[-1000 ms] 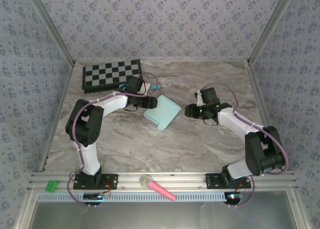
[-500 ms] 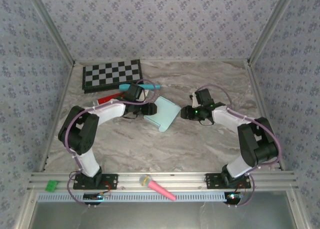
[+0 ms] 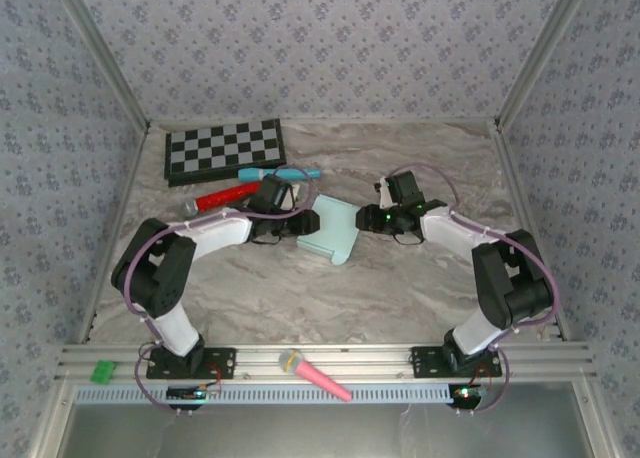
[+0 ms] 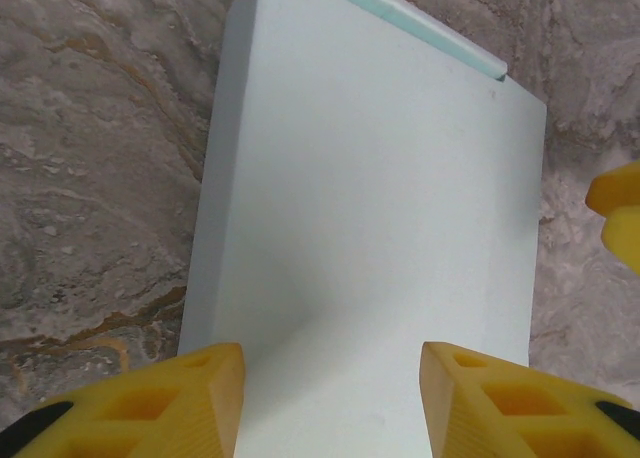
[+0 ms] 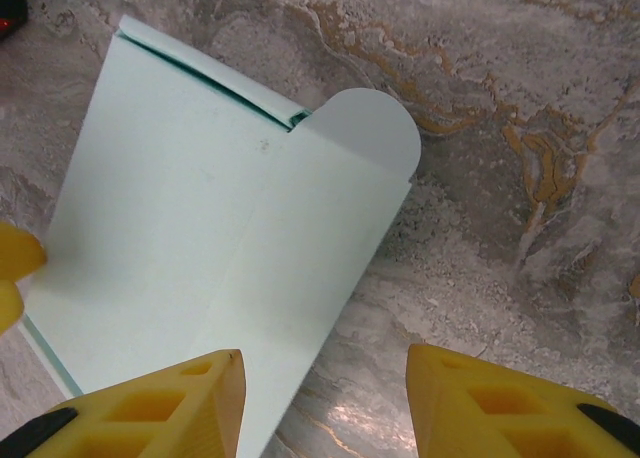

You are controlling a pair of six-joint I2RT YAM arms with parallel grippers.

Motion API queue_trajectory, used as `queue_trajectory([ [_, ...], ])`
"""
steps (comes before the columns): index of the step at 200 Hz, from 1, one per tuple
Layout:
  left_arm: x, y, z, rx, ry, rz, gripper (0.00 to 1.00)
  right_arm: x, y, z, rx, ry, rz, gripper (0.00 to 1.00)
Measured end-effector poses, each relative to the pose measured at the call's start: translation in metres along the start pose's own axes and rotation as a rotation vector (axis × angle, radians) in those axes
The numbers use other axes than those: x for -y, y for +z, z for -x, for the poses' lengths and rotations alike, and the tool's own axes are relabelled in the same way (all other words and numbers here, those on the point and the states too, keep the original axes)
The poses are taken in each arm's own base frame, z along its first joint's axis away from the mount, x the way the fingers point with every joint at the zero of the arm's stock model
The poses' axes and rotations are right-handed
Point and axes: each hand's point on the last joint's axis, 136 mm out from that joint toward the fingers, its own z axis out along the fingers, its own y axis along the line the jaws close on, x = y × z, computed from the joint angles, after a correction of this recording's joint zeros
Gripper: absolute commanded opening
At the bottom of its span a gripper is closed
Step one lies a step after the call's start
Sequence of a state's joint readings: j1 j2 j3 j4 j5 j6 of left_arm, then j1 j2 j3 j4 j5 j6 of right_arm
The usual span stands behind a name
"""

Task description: Fold the paper box

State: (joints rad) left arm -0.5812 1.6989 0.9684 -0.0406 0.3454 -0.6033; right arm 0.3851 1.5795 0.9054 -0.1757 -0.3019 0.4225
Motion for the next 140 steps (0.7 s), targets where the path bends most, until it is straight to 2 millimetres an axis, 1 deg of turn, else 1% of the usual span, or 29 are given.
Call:
queue_trajectory([
  [24,0.002,-0.003,-0.001,0.006,-0.012,-0.012,0.5,0.0,0.0,0.001,0.002,0.0,0.0,0.48],
  [39,0.003,-0.008,0.002,0.019,-0.005,-0.008,0.51,-0.001,0.0,0.001,0.0,0.004,0.006,0.48],
  [58,-0.003,-0.017,0.007,0.031,0.008,0.028,0.52,-0.004,0.0,-0.001,-0.004,0.013,0.012,0.48],
  [83,-0.014,-0.028,0.027,0.065,0.037,0.083,0.56,-0.009,0.001,-0.003,-0.007,0.032,0.02,0.49],
  [107,-0.017,-0.036,0.048,0.099,0.074,0.09,0.58,-0.015,0.003,0.001,0.009,0.054,0.036,0.5],
  [121,-0.017,-0.034,0.053,0.095,0.098,0.074,0.58,-0.018,0.005,0.005,0.023,0.07,0.05,0.5],
  [140,-0.018,-0.02,0.053,0.053,0.118,0.05,0.57,-0.018,0.012,0.006,0.023,0.093,0.061,0.51],
])
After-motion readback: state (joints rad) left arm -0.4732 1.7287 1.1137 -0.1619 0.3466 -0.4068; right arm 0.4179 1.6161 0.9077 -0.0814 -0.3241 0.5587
